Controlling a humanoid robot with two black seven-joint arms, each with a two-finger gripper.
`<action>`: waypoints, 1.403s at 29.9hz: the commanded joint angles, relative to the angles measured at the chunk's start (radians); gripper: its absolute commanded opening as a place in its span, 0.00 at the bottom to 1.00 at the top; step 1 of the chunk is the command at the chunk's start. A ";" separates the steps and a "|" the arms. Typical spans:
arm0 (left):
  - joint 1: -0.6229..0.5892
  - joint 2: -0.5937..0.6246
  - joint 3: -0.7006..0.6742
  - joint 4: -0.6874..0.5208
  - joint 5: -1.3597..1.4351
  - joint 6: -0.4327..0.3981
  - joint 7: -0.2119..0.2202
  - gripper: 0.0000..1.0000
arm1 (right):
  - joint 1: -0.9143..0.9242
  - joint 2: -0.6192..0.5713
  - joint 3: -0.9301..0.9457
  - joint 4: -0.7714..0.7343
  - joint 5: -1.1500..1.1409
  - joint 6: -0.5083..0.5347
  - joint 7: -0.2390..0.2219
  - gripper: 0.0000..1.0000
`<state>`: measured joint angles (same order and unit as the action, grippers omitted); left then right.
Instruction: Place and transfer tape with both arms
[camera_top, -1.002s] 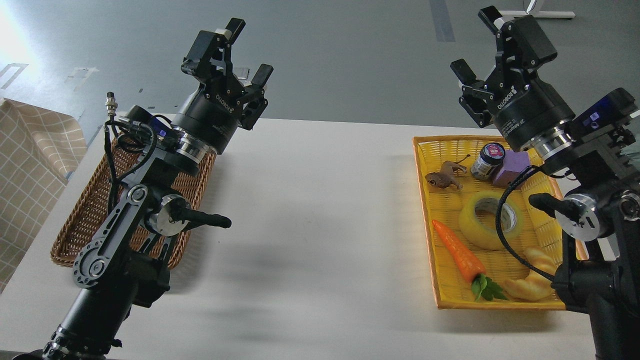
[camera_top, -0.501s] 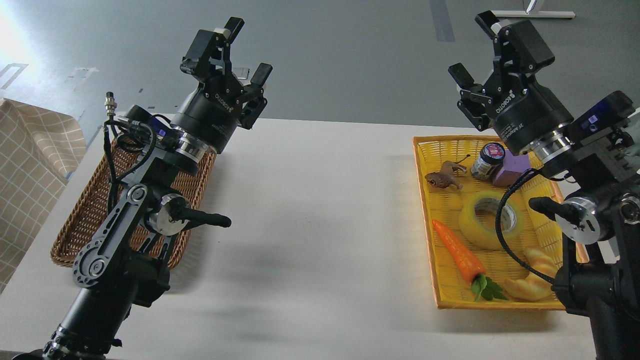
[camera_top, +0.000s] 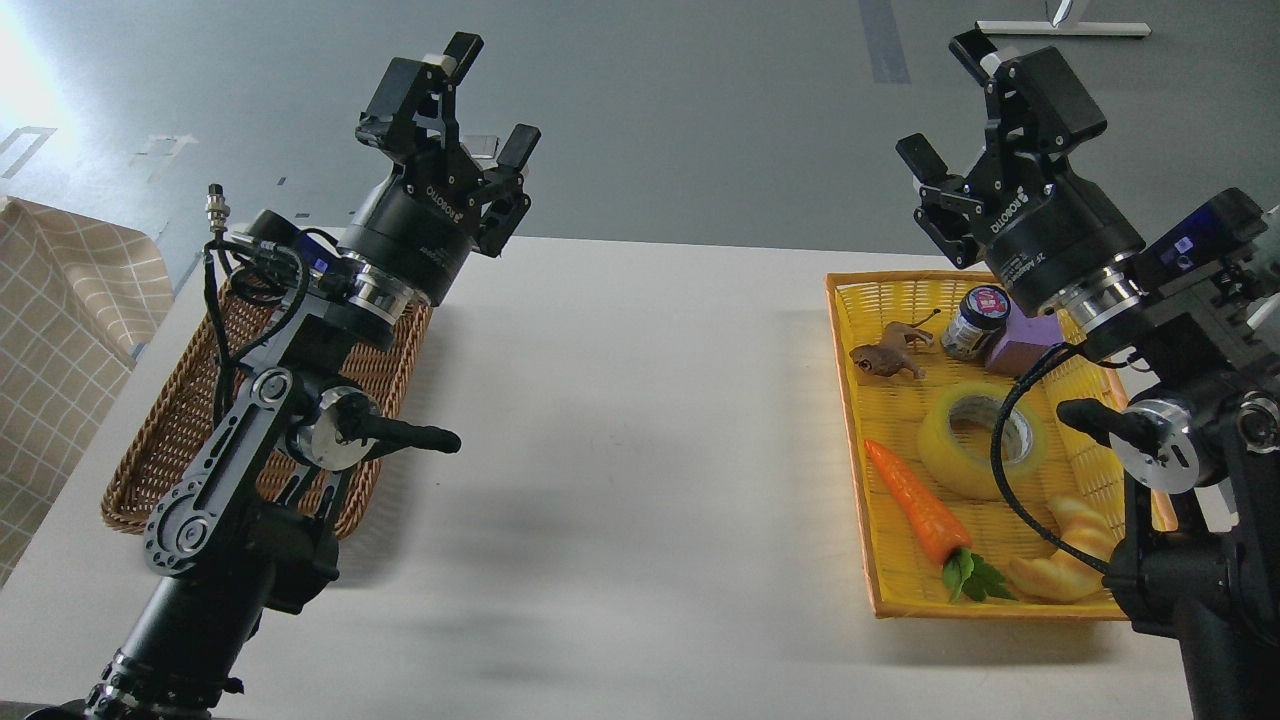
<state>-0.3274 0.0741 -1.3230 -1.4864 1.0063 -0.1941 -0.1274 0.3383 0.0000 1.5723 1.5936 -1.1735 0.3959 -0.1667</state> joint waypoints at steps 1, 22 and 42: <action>0.001 -0.008 0.001 0.000 0.000 0.001 0.002 0.98 | -0.004 0.000 0.000 0.003 0.000 0.000 -0.001 1.00; -0.001 -0.017 0.004 0.000 0.000 0.002 0.008 0.98 | 0.008 0.000 0.000 0.002 -0.001 0.000 -0.007 1.00; -0.005 -0.017 0.007 0.003 -0.002 0.004 0.011 0.98 | 0.013 -0.005 0.000 0.005 -0.001 0.000 -0.010 1.00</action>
<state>-0.3335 0.0561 -1.3157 -1.4845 1.0047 -0.1916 -0.1170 0.3507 -0.0036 1.5723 1.5968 -1.1750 0.3957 -0.1765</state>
